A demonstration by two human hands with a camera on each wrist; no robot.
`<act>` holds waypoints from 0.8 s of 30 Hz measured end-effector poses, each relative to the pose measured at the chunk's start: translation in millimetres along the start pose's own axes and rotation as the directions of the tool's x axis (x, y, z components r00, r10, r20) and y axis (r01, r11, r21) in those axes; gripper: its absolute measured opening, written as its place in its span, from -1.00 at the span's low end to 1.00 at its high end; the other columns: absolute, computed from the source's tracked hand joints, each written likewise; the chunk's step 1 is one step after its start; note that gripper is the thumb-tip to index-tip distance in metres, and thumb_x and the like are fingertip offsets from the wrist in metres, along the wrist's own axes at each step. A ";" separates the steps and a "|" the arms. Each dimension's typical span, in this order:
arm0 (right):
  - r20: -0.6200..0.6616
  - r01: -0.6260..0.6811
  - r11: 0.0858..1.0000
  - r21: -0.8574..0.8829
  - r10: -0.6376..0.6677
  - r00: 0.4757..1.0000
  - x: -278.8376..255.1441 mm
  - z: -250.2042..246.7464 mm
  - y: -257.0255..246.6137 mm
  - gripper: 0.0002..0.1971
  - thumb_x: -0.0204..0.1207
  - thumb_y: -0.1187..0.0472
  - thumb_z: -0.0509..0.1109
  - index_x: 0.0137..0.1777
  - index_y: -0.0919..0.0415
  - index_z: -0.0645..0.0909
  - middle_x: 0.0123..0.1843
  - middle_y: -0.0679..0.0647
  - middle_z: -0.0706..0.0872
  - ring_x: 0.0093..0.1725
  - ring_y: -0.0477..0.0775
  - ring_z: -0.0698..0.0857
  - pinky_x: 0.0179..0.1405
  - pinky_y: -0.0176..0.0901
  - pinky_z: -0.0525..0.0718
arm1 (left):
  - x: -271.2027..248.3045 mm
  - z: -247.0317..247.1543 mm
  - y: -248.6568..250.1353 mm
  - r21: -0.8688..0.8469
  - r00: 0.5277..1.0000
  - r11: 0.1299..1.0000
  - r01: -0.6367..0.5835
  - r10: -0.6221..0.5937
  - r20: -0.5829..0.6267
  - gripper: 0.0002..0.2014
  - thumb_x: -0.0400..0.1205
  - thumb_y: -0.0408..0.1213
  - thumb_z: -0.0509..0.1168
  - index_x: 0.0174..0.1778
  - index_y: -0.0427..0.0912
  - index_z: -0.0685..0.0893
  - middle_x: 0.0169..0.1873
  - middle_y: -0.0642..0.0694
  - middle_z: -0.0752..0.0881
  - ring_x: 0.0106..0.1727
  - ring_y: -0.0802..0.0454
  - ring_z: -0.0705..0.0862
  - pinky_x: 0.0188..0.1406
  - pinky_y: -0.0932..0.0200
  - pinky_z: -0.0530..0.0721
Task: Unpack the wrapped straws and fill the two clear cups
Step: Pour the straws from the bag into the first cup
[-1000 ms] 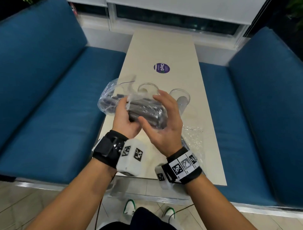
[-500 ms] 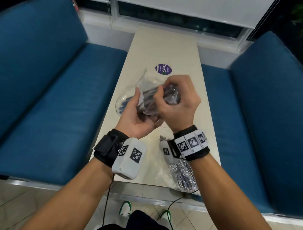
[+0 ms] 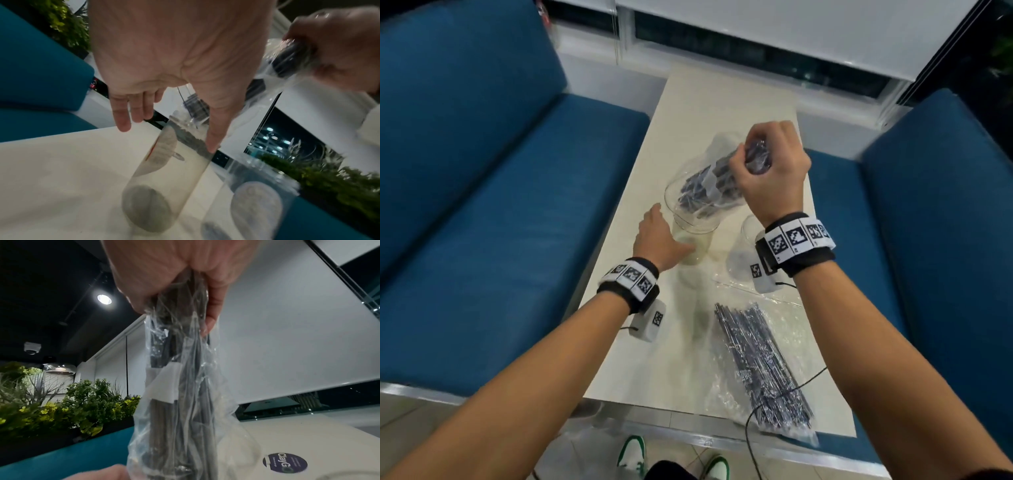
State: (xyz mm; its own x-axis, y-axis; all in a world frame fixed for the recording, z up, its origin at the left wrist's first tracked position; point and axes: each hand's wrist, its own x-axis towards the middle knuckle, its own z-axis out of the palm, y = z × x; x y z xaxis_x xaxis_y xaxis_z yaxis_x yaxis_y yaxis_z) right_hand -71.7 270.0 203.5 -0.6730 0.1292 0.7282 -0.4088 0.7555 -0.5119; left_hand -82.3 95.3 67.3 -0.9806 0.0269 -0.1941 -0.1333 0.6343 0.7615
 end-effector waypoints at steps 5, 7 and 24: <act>0.033 0.017 1.000 -0.024 -0.017 0.999 0.0 4.7 7.3 -0.88 0.52 0.27 0.51 -0.03 0.32 0.70 -0.07 0.18 0.72 -0.17 -0.06 0.64 -0.08 -0.64 0.46 | 46.6 28.7 -10.2 -0.090 0.997 0.994 -0.065 0.060 -0.054 0.41 0.01 0.47 0.71 0.75 0.04 0.24 0.53 0.00 0.64 0.54 -0.09 0.64 0.51 -0.22 0.68; 0.047 0.024 0.999 -0.038 -0.022 0.999 5.9 2.6 10.2 -0.88 0.51 0.26 0.51 -0.04 0.31 0.70 -0.10 0.16 0.73 -0.18 -0.05 0.64 -0.09 -0.61 0.47 | 52.9 36.5 -15.9 -0.133 0.996 0.987 -0.087 0.085 -0.024 0.32 0.07 0.47 0.69 0.72 0.05 0.31 0.48 0.04 0.70 0.49 -0.05 0.69 0.49 -0.16 0.71; 0.503 -0.060 0.965 -0.255 0.186 0.844 51.1 44.5 10.9 -0.69 0.62 -0.08 0.46 0.17 0.13 0.62 0.14 0.10 0.70 0.10 0.14 0.65 0.13 -0.05 0.64 | 32.0 37.8 -15.9 -0.319 0.983 0.932 -0.174 0.182 -0.005 0.19 0.31 0.11 0.77 0.82 0.17 0.24 0.50 0.10 0.70 0.45 0.10 0.68 0.55 0.08 0.61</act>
State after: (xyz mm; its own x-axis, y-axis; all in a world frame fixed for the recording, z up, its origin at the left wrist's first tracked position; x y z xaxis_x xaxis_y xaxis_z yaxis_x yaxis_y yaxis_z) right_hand -138.0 256.2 214.9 -0.9541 -0.0740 0.2901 -0.1969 0.8850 -0.4219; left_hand -106.1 115.2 25.6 -0.9892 0.1382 -0.0496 0.0003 0.3400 0.9404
